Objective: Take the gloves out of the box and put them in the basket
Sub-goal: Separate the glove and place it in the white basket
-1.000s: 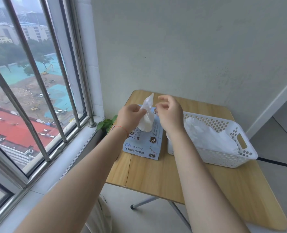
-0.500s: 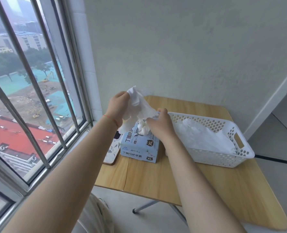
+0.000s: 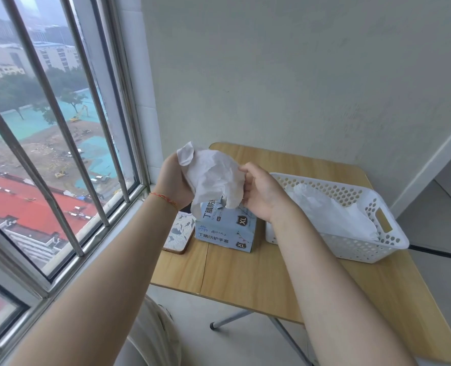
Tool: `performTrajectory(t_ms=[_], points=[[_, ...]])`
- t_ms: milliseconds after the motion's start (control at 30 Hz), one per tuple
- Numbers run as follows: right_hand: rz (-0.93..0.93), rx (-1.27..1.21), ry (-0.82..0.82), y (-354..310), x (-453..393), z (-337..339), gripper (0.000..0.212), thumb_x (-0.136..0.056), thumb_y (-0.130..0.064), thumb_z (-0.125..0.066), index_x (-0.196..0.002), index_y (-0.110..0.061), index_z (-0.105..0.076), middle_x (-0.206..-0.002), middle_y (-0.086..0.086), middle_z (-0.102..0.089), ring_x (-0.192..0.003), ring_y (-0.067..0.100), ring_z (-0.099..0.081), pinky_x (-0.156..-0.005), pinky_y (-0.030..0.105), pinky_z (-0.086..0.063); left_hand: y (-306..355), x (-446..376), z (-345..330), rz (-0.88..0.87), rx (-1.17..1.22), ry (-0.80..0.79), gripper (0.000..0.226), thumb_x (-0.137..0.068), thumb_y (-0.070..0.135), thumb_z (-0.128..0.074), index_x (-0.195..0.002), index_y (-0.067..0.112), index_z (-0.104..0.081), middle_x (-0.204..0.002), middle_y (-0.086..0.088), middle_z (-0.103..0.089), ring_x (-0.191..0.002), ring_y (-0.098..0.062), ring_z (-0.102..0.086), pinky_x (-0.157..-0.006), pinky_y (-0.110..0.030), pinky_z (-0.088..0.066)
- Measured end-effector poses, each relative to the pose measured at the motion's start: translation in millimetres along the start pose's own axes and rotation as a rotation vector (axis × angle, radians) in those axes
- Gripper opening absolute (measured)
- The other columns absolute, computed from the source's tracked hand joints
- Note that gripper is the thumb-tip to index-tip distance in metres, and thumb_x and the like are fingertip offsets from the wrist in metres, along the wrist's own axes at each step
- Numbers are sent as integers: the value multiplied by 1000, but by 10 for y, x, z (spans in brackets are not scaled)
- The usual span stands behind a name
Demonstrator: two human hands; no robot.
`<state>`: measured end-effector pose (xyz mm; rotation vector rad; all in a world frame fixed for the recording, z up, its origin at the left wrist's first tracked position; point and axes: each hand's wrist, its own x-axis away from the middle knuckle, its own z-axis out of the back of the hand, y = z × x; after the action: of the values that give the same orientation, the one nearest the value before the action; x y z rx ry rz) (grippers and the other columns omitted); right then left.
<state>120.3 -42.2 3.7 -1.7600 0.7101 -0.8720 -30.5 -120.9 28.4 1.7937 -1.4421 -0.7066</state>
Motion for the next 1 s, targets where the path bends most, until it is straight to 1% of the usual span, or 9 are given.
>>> performTrajectory(t_ms=[100,167,300,433,533,633,800,900,1000], points=[[31,-132,28,-30,-16,31,7,-89,-15,-61,-85,-9,-61,-77,5,-59,-77,21,-53,-73,36,-43,-40,-33,161,-3,-4,158,24,-80,12,-43,-65,11,-61,-65,-6,-62,-62,-22,-61,-68,-30,-47],[68,-167,82,-51,-26,51,9,-87,-12,-68,-86,-5,-63,-81,9,-62,-84,26,-60,-84,44,-50,-112,-78,323,-15,-195,281,24,-84,13,-40,-66,13,-56,-63,-2,-56,-62,-21,-51,-65,-31,-36],[166,49,156,-133,-28,85,23,-71,-19,-82,-73,-15,-59,-79,8,-63,-83,26,-61,-81,43,-49,-98,-81,438,-17,-499,518,22,-94,10,-40,-95,12,-62,-87,0,-62,-85,-18,-53,-78,-33,-39],[203,312,10,-275,47,-43,20,-77,-22,-81,-87,-10,-68,-88,8,-67,-84,24,-64,-84,43,-53,25,-97,303,-231,-687,291,33,-88,2,-45,-109,15,-66,-102,-2,-68,-93,-15,-58,-90,-32,-46],[194,362,-199,-449,178,-134,30,-84,-17,-74,-105,4,-67,-95,16,-65,-87,25,-61,-80,37,-51,95,-68,52,-207,-637,-29,50,-72,4,-44,-118,13,-62,-117,-7,-69,-108,-20,-61,-88,-28,-47],[190,344,-336,-606,313,-100,36,-85,-15,-72,-111,9,-64,-109,29,-62,-96,30,-59,-90,42,-48,118,-44,-83,-125,-497,-235,48,-72,6,-41,-117,10,-56,-115,-15,-63,-100,-26,-59,-87,-33,-47],[324,515,-112,-733,415,1,21,-87,-16,-71,-100,1,-72,-92,14,-70,-82,19,-66,-78,32,-52,33,-7,-75,1,-639,-302,25,-73,15,-59,-97,6,-64,-92,-6,-65,-88,-19,-61,-84,-35,-47],[329,583,-23,-744,402,108,16,-85,-17,-74,-94,-4,-73,-82,6,-70,-72,16,-63,-69,30,-52,-29,12,-31,-1,-740,-198,33,-73,29,-76,-91,3,-70,-85,-10,-63,-83,-23,-59,-82,-40,-44],[318,569,50,-729,394,190,9,-83,-17,-76,-86,-10,-72,-74,3,-65,-65,15,-55,-64,27,-47,-64,41,-31,-7,-746,-153,12,-84,21,-75,-83,10,-71,-76,-3,-67,-71,-19,-62,-71,-32,-50]])
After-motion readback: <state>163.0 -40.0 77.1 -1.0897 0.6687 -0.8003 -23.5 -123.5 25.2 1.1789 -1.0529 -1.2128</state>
